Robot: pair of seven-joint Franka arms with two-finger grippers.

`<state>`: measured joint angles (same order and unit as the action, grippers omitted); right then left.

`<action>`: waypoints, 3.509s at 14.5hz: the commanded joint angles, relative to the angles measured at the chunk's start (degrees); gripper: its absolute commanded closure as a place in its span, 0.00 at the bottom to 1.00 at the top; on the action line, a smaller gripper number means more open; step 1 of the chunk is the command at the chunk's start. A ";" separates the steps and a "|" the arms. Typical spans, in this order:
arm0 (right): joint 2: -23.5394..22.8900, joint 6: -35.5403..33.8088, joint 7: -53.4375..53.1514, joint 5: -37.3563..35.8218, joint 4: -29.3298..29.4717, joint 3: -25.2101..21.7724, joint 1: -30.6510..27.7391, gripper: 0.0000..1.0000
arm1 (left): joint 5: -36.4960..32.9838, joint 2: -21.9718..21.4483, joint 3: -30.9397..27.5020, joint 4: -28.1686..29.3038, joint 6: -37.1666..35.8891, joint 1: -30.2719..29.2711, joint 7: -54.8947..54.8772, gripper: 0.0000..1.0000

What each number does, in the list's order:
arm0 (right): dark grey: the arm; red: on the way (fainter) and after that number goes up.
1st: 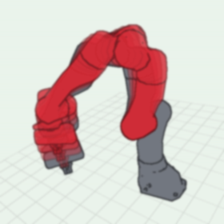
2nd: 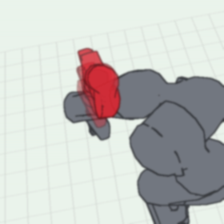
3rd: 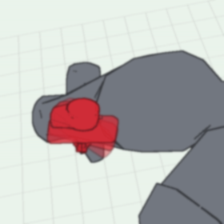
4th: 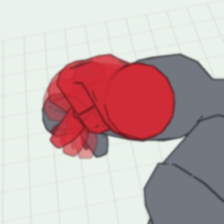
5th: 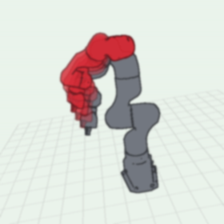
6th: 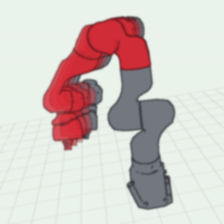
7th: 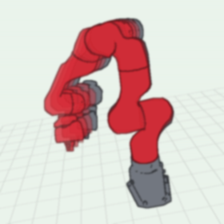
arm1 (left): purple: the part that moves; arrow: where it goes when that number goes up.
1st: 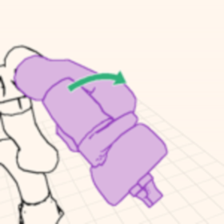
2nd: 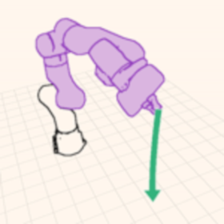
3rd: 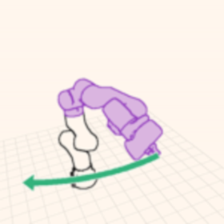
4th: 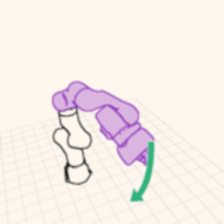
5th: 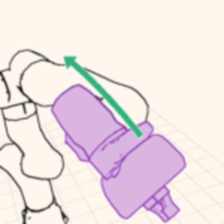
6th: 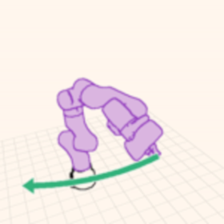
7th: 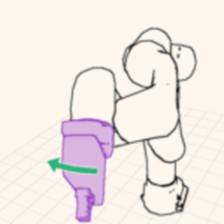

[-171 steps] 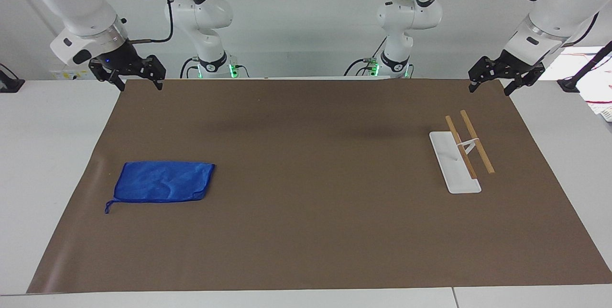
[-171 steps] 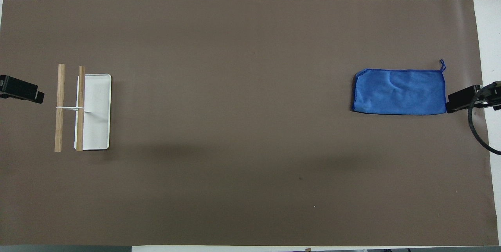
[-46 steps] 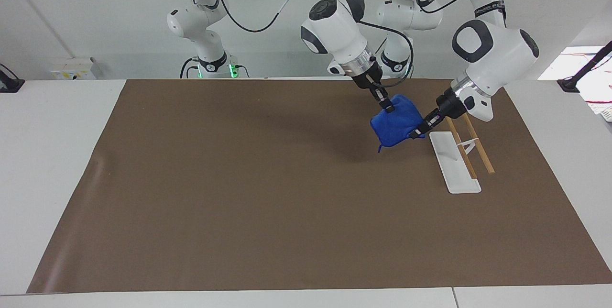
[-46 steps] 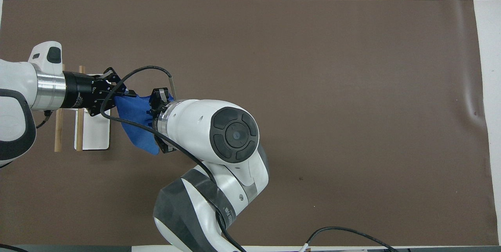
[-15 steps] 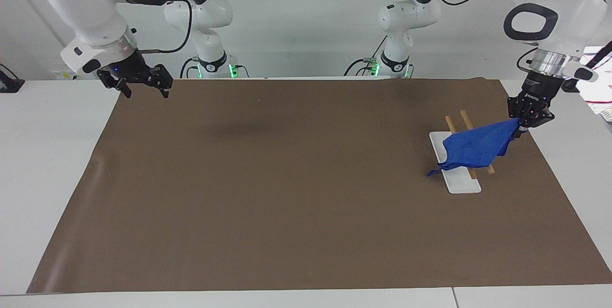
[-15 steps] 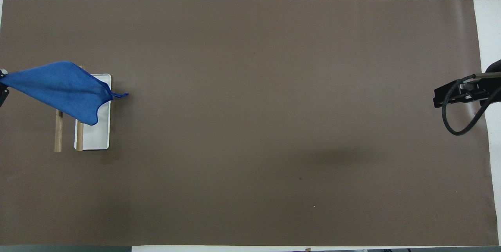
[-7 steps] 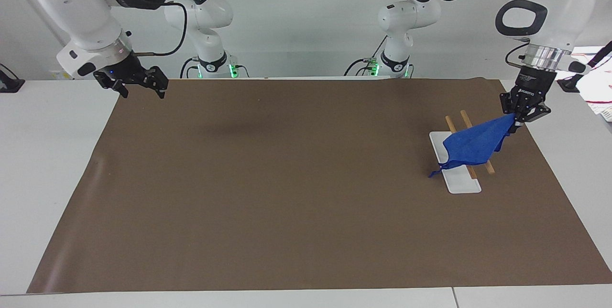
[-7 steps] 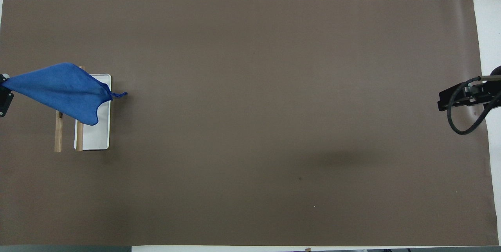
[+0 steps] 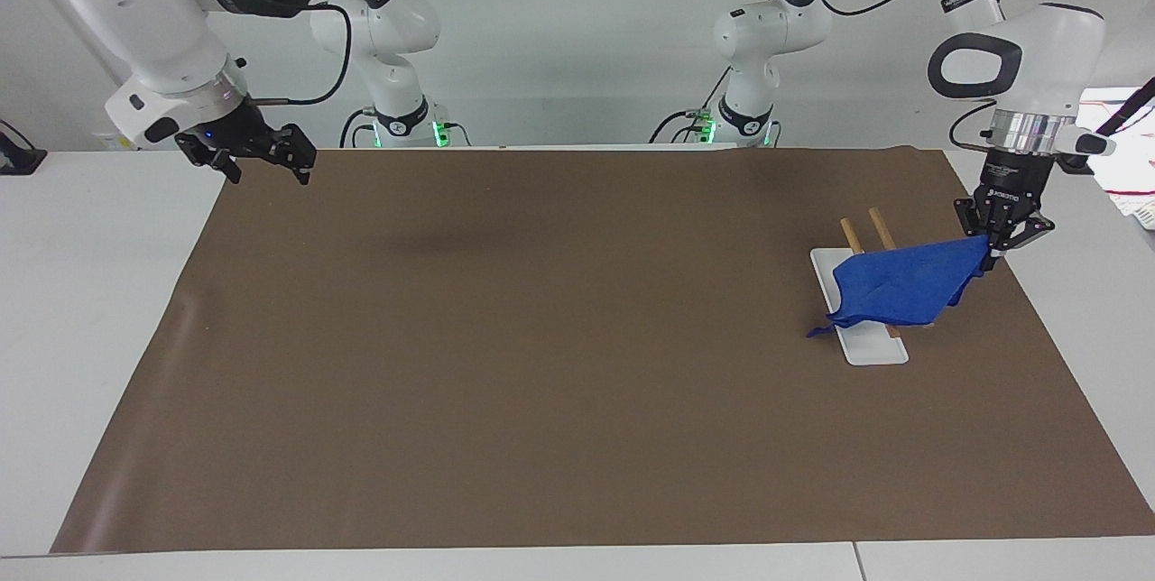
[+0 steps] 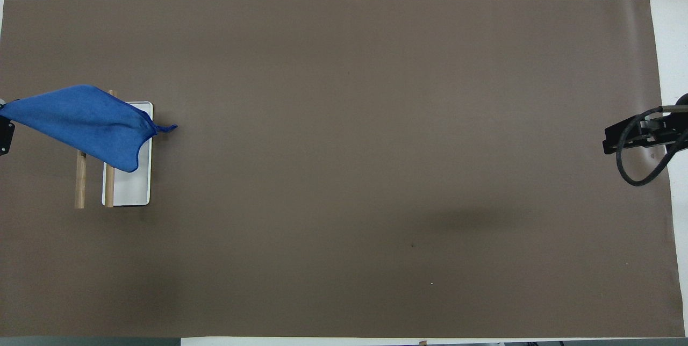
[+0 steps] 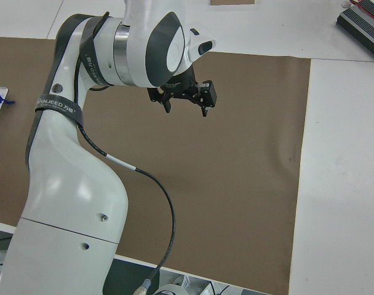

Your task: Right arm passes towel to left arm to hang

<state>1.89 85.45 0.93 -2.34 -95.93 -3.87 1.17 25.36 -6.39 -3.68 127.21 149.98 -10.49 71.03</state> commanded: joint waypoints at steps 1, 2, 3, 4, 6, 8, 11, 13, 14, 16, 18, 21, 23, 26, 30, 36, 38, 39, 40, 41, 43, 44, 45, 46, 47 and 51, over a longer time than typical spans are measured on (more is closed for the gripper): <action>0.92 1.12 0.83 -0.21 -0.40 0.36 -0.82 0.00 | -1.01 0.06 0.43 0.67 1.11 -2.07 0.52 1.00; 0.83 2.34 0.83 -0.21 -0.40 0.27 -0.91 0.00 | -1.01 0.15 0.43 0.76 1.02 -2.34 0.43 1.00; 0.83 2.53 0.92 -0.21 -0.40 0.18 -0.91 0.00 | -1.01 0.41 0.43 1.20 1.11 -2.43 0.43 1.00; 0.92 2.36 0.92 -0.12 -0.40 0.10 -1.08 0.00 | -1.01 0.50 0.43 1.38 1.02 -3.04 0.43 1.00; 0.92 2.09 1.18 0.75 -0.75 0.18 -2.57 0.00 | -1.01 0.24 0.43 2.34 0.93 -3.49 0.43 0.91; 0.92 2.27 1.09 2.33 -0.66 0.09 -2.67 0.00 | -1.01 0.06 0.43 2.70 0.50 -3.66 0.26 0.00; 0.92 2.44 1.18 2.34 -0.57 0.09 -2.75 0.00 | -1.01 0.06 0.43 2.70 0.32 -4.97 -1.32 0.00; 0.92 2.18 0.83 2.43 -0.57 0.09 -2.75 0.00 | -1.01 -0.03 0.43 2.61 0.32 -6.29 -3.86 0.00; 0.92 2.27 0.92 2.43 -0.57 0.09 -2.75 0.00 | -1.01 -0.03 0.43 2.61 0.23 -6.65 -4.83 0.00; 0.92 2.44 1.09 2.43 -0.57 0.09 -2.58 0.00 | -1.01 0.06 0.34 1.91 -0.12 -7.52 -9.65 0.00; 0.92 2.53 1.18 2.43 -0.57 0.18 -2.67 0.00 | -1.36 0.67 0.43 -0.37 -1.26 -7.27 -16.06 0.00; 0.92 2.53 1.18 2.51 -0.57 0.18 -2.67 0.00 | -5.73 1.90 0.51 -4.67 -4.77 -6.21 -21.88 0.00; 0.92 2.44 1.18 2.51 -0.57 0.18 -2.66 0.00 | -11.10 3.92 0.52 -8.88 -8.02 -3.15 -24.87 0.00; 1.36 1.83 1.01 2.43 -0.66 0.10 -2.58 0.00 | -14.11 6.30 0.52 -14.78 -13.29 0.99 -33.37 0.00; 1.36 2.53 0.92 2.43 -0.75 0.18 -2.49 0.00 | -14.11 6.91 0.60 -17.16 -17.51 4.68 -53.14 0.00; 1.36 2.53 0.74 2.43 -0.66 0.27 -2.31 0.00 | -18.21 6.30 0.60 -24.63 -35.69 10.13 -62.76 0.00; 1.36 2.53 0.74 2.43 -0.66 0.27 -2.23 0.00 | -20.43 5.69 0.60 -25.60 -39.13 12.67 -62.85 0.00; 1.36 2.53 0.74 2.43 -0.66 0.27 -2.14 0.00 | -20.44 5.60 0.60 -26.74 -41.15 13.12 -62.85 0.00; 1.36 2.53 0.74 2.43 -0.66 0.27 -2.14 0.00 | -20.52 5.68 0.60 -27.97 -43.25 13.47 -62.94 0.00; 1.36 2.53 0.74 2.43 -0.66 0.27 -2.22 0.00 | -20.52 5.77 0.60 -29.02 -45.02 13.56 -63.90 0.00; 1.36 2.62 0.74 2.34 -0.66 0.27 -2.23 0.00 | -20.52 5.95 0.69 -30.34 -47.66 13.74 -67.23 0.00; 1.36 2.53 0.74 2.43 -0.66 0.27 -2.23 0.00 | -20.52 6.21 0.69 -31.13 -49.15 13.74 -68.12 0.00; 1.36 2.53 0.74 2.34 -0.66 0.27 -2.23 0.00 | -20.52 6.39 0.60 -31.66 -49.95 13.65 -68.65 0.00; 1.36 2.53 0.74 2.43 -0.66 0.27 -2.23 0.00 | -20.61 6.56 0.60 -32.45 -50.83 13.65 -68.91 0.00; 1.36 2.53 0.74 2.34 -0.66 0.27 -2.23 0.00 | -20.61 6.65 0.52 -32.90 -51.62 13.31 -69.79 0.00; 1.36 2.53 0.74 2.34 -0.66 0.27 -2.23 0.00 | -21.57 6.48 0.34 -32.55 -52.33 12.86 -75.93 0.00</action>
<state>2.46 87.10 0.93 -1.06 -95.82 -3.84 -0.52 5.57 -0.63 -3.00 96.00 99.43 2.48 -1.66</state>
